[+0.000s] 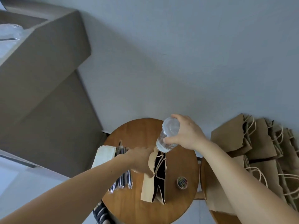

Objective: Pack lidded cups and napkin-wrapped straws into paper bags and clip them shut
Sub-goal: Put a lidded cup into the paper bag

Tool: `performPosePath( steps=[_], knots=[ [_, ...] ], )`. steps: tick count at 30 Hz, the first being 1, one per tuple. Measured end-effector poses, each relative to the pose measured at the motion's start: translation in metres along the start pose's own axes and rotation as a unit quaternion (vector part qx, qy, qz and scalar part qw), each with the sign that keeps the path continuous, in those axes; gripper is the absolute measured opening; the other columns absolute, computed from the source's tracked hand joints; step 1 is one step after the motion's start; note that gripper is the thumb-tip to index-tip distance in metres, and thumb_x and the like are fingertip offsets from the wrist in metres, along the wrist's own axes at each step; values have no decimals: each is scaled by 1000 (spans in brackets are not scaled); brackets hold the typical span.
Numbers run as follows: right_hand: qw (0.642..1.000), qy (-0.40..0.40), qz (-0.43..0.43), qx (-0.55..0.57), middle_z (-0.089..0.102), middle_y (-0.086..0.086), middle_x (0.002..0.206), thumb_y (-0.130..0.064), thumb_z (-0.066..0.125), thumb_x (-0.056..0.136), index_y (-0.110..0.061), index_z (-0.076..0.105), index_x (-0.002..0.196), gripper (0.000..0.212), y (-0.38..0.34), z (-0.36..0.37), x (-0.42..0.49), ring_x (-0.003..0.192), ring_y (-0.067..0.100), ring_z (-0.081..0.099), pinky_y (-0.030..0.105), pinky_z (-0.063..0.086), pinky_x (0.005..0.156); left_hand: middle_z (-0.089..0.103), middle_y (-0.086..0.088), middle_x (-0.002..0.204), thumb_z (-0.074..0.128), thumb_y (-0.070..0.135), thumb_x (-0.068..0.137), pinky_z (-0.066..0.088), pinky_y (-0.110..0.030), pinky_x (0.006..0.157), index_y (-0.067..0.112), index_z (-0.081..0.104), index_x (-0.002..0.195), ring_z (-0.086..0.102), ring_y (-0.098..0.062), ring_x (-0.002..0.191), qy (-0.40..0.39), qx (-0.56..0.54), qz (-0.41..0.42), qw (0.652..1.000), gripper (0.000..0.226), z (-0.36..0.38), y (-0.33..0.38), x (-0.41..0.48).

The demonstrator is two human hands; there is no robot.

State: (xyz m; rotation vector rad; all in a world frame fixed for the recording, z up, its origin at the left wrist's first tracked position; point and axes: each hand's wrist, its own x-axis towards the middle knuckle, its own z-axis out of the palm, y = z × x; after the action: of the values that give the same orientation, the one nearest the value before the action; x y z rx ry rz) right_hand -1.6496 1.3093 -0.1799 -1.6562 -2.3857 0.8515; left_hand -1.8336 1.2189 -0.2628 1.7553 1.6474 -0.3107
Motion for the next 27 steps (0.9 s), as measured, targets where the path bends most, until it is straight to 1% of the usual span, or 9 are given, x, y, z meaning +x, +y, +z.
performPosePath(
  steps=[2, 5, 9, 11, 14, 17, 20, 23, 27],
  knots=[
    [1000, 6, 3, 12, 41, -7, 141, -61, 80, 56, -36, 31, 146, 104, 0, 4, 1, 124, 17, 45, 32, 40, 92, 52, 0, 139, 75, 68, 62, 46, -45, 101, 25, 22, 150, 53, -27, 121, -35, -25, -14, 999, 112, 17, 4, 0],
    [999, 24, 18, 45, 41, -9, 140, -65, 76, 53, -38, 31, 145, 106, -1, 12, -2, 122, 16, 45, 32, 40, 90, 64, 1, 115, 62, 72, 70, 52, -42, 90, 19, 35, 137, 63, -23, 100, -4, -47, -53, 997, 89, 38, 11, -1],
    [994, 52, 50, 81, 42, -8, 137, -72, 66, 47, -40, 31, 143, 107, 1, 30, -12, 116, 14, 46, 32, 42, 84, 67, -1, 100, 47, 52, 92, 56, -43, 83, 20, 51, 117, 66, -23, 89, 56, -134, -79, 986, 41, 51, 11, 2],
    [994, 55, 57, 79, 43, -8, 137, -76, 63, 46, -39, 32, 143, 109, 4, 39, -19, 119, 15, 47, 34, 45, 87, 69, -3, 93, 44, 42, 95, 59, -44, 80, 18, 56, 109, 69, -24, 83, 62, -194, -97, 974, 30, 53, 8, 3],
    [993, 47, 70, 79, 42, -9, 139, -77, 61, 45, -40, 30, 144, 110, 9, 44, -27, 124, 17, 47, 36, 47, 92, 72, -4, 78, 43, 26, 94, 62, -39, 70, 15, 56, 100, 72, -18, 63, 61, -277, -125, 951, 18, 56, 0, 7],
    [994, 46, 60, 76, 42, -8, 140, -68, 74, 55, -39, 31, 144, 103, 17, 40, -33, 125, 17, 46, 32, 44, 90, 72, -6, 70, 42, 19, 95, 62, -38, 68, 15, 51, 97, 69, -14, 52, 67, -316, -139, 936, 10, 58, -5, 11],
    [999, 30, 24, 28, 40, -10, 141, -58, 81, 65, -37, 30, 146, 98, 23, 34, -42, 126, 15, 42, 31, 44, 93, 72, -7, 71, 44, 21, 97, 62, -38, 68, 14, 50, 102, 69, -16, 51, 82, -352, -155, 920, 10, 59, -9, 14],
    [997, -10, -44, -66, 36, -13, 141, -61, 77, 67, -38, 26, 146, 97, 24, 31, -52, 125, 11, 39, 31, 47, 97, 71, -8, 75, 48, 24, 99, 61, -29, 60, 17, 48, 107, 69, -15, 50, 90, -373, -160, 909, 11, 59, -13, 13],
    [969, -88, -133, -188, 30, -11, 143, -60, 72, 68, -39, 21, 143, 94, 25, 49, -55, 126, 14, 36, 28, 46, 92, 71, -6, 74, 49, 24, 97, 61, -30, 60, 20, 48, 104, 69, -14, 50, 85, -365, -160, 913, 8, 61, -13, 13]
  ],
)
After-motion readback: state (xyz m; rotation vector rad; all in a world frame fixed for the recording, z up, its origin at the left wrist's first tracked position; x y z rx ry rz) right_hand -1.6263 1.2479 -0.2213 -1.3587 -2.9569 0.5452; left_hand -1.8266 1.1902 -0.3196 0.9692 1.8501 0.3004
